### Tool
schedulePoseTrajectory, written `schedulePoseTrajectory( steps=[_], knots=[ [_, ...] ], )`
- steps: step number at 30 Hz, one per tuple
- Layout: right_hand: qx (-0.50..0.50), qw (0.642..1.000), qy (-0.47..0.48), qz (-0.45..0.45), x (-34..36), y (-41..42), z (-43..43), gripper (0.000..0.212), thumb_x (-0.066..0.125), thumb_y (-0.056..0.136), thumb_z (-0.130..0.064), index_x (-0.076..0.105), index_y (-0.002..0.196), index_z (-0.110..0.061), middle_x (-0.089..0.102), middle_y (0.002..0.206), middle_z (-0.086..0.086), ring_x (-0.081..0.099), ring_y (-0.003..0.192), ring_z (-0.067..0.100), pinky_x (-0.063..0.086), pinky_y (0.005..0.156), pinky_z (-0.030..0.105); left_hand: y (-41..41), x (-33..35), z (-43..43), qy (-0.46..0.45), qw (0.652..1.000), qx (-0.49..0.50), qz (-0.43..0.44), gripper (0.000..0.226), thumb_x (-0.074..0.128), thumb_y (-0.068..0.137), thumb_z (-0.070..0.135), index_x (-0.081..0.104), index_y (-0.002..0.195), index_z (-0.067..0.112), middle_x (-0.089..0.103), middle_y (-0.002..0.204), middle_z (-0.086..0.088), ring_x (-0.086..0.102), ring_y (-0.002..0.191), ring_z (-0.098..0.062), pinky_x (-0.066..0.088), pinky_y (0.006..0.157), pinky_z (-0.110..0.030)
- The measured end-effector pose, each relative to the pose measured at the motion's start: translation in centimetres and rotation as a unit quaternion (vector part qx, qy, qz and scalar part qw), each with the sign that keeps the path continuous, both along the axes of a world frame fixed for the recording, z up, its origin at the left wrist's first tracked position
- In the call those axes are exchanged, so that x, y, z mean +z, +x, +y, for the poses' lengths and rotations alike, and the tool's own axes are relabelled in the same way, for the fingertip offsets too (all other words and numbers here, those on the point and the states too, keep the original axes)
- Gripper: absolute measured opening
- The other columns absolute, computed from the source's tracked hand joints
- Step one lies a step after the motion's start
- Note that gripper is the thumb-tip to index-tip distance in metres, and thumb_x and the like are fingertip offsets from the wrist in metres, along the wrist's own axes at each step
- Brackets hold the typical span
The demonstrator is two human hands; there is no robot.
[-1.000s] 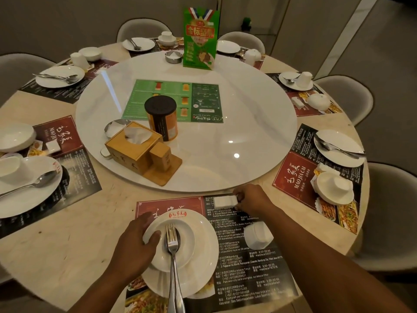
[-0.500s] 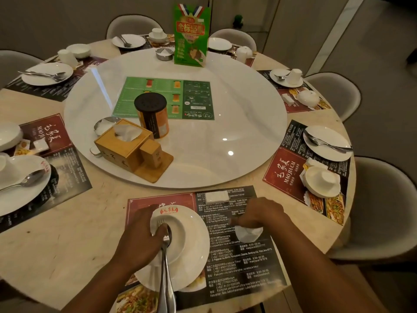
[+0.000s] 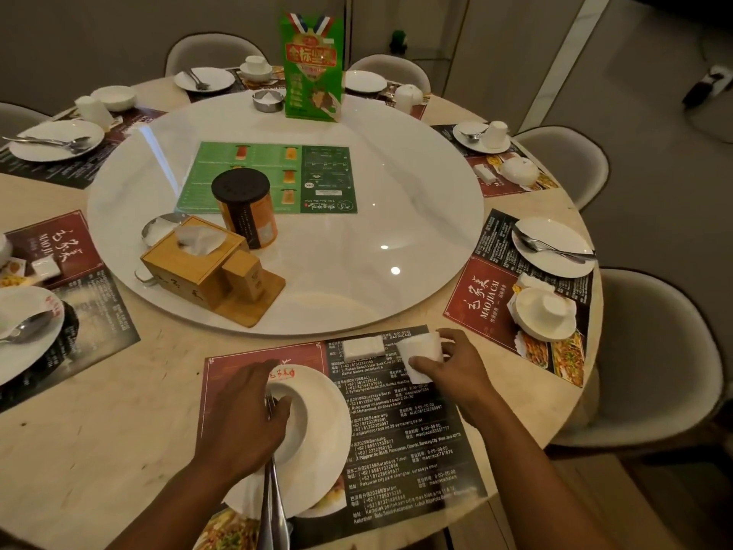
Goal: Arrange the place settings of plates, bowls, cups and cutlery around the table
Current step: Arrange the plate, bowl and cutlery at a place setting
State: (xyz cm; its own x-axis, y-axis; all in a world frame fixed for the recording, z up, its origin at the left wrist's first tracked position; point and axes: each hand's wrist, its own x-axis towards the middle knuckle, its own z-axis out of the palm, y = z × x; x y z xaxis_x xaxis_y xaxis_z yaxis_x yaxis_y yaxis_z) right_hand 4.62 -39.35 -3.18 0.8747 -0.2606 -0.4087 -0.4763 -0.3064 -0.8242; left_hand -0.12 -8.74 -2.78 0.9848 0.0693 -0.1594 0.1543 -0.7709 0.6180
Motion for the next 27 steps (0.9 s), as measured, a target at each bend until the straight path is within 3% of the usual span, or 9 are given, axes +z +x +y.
schedulePoseTrajectory(
  steps=[3, 8, 16, 27],
  knots=[
    [-0.016, 0.997, -0.013, -0.072, -1.7, -0.3, 0.8, 0.071, 0.087, 0.069, -0.022, 0.046, 0.126, -0.031, 0.057, 0.124, -0.005, 0.058, 0.109, 0.017, 0.056, 0.086, 0.032, 0.0, 0.0, -0.1, 0.002, 1.0, -0.001, -0.001, 0.061, 0.072, 0.085, 0.029, 0.044, 0.14, 0.029, 0.051, 0.142, 0.002, 0.05, 0.128, -0.024, 0.043, 0.105, -0.047],
    [-0.022, 0.993, -0.028, -0.113, -4.2, -0.7, 1.6, 0.074, 0.091, 0.064, -0.024, 0.046, 0.12, -0.039, 0.056, 0.12, -0.017, 0.055, 0.114, 0.012, 0.053, 0.095, 0.036, -0.3, 0.0, -0.1, 0.0, 1.0, -0.003, 0.0, 0.061, 0.071, 0.086, 0.032, 0.044, 0.141, 0.028, 0.051, 0.142, 0.003, 0.05, 0.128, -0.023, 0.044, 0.105, -0.046],
    [-0.05, 0.988, -0.08, -0.12, -5.1, -1.0, 2.3, 0.076, 0.091, 0.065, -0.023, 0.037, 0.117, -0.034, 0.055, 0.114, -0.008, 0.055, 0.105, 0.013, 0.047, 0.083, 0.023, -0.7, 0.2, 0.2, -0.014, 1.0, 0.01, -0.002, 0.059, 0.069, 0.088, 0.03, 0.044, 0.141, 0.026, 0.052, 0.141, 0.002, 0.05, 0.128, -0.022, 0.044, 0.105, -0.045],
    [-0.125, 0.975, -0.128, -0.13, -5.7, -0.7, 3.0, 0.074, 0.093, 0.058, -0.033, 0.036, 0.105, -0.027, 0.057, 0.105, -0.001, 0.059, 0.094, 0.018, 0.051, 0.074, 0.029, -0.9, 0.0, 0.7, -0.027, 0.999, 0.021, 0.004, 0.059, 0.066, 0.09, 0.033, 0.041, 0.143, 0.028, 0.048, 0.144, 0.002, 0.047, 0.13, -0.021, 0.045, 0.106, -0.044]
  ],
)
